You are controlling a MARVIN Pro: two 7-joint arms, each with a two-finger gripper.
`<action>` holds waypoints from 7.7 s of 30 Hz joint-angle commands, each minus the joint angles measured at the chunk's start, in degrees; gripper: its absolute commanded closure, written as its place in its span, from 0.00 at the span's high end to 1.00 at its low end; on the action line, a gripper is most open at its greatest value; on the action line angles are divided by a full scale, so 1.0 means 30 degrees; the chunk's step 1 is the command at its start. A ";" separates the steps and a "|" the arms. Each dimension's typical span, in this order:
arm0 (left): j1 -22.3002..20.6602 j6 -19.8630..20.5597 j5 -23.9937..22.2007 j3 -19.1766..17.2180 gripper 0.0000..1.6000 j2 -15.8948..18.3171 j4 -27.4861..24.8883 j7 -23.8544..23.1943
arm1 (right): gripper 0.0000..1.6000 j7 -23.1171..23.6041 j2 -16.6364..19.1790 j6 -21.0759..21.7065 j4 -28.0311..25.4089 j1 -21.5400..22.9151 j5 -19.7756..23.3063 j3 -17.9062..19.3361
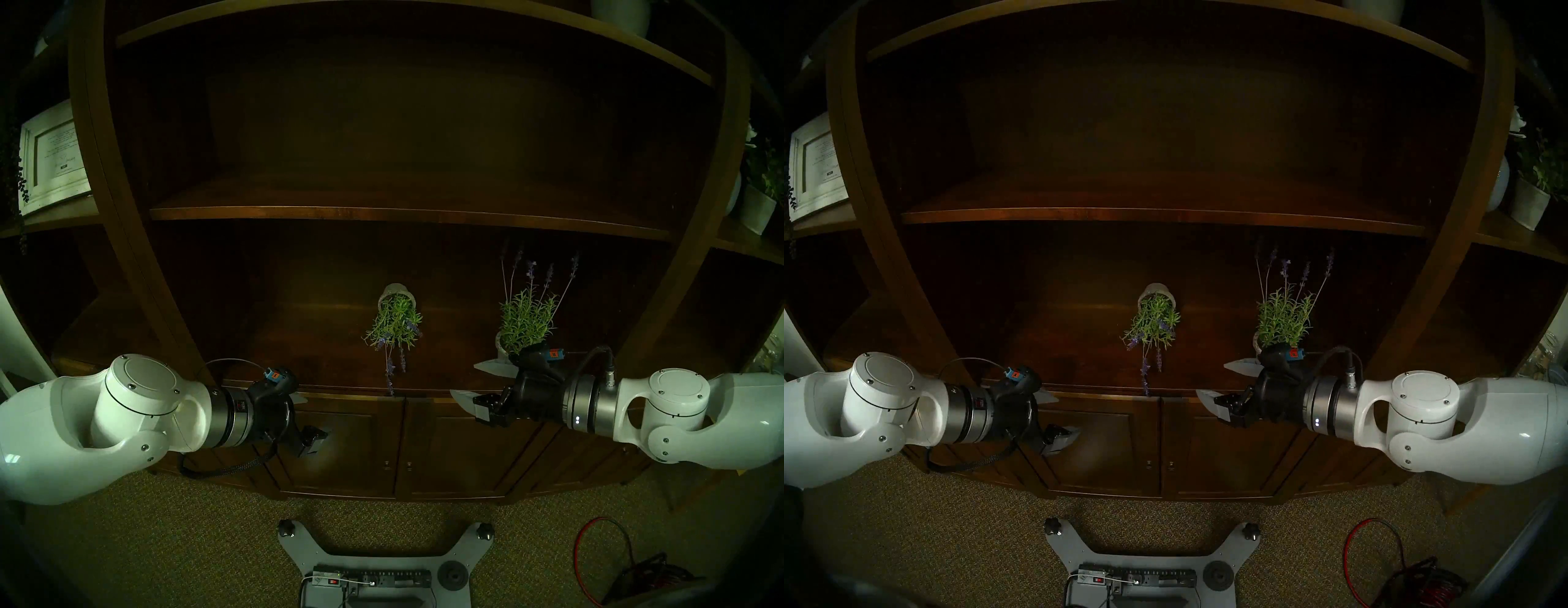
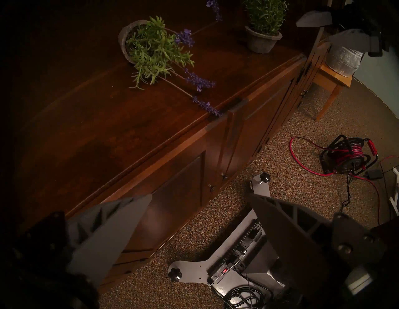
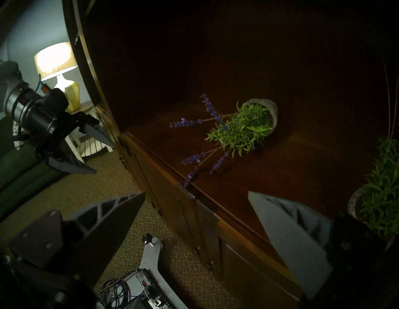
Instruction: Place the fake decorative plant upright
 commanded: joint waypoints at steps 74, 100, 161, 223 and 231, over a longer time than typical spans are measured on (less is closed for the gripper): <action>-0.2562 -0.0330 -0.0586 0.0185 1.00 -0.1511 0.0780 -0.1175 | 1.00 -0.8725 -0.0315 -0.4468 -0.1597 -0.4858 -0.4481 0.1844; -0.7195 -0.0119 0.1140 0.2004 1.00 -0.4315 0.3085 -0.2035 | 1.00 -0.8912 -0.0552 -0.4266 -0.1589 -0.4828 -0.4458 0.1632; -1.6004 0.1267 0.5839 0.7300 1.00 -1.5552 1.3194 -0.2363 | 1.00 -0.9342 -0.1099 -0.4252 -0.1592 -0.4832 -0.4442 0.1385; -2.2979 0.5350 0.8806 0.8648 1.00 -2.4462 2.2399 -0.7500 | 1.00 -0.9609 -0.1170 -0.4531 -0.1713 -0.4801 -0.4419 0.1488; -2.4116 0.5577 0.9195 0.9391 1.00 -2.3991 2.3476 -0.9414 | 1.00 -0.9553 -0.1081 -0.4671 -0.1701 -0.4835 -0.4428 0.1543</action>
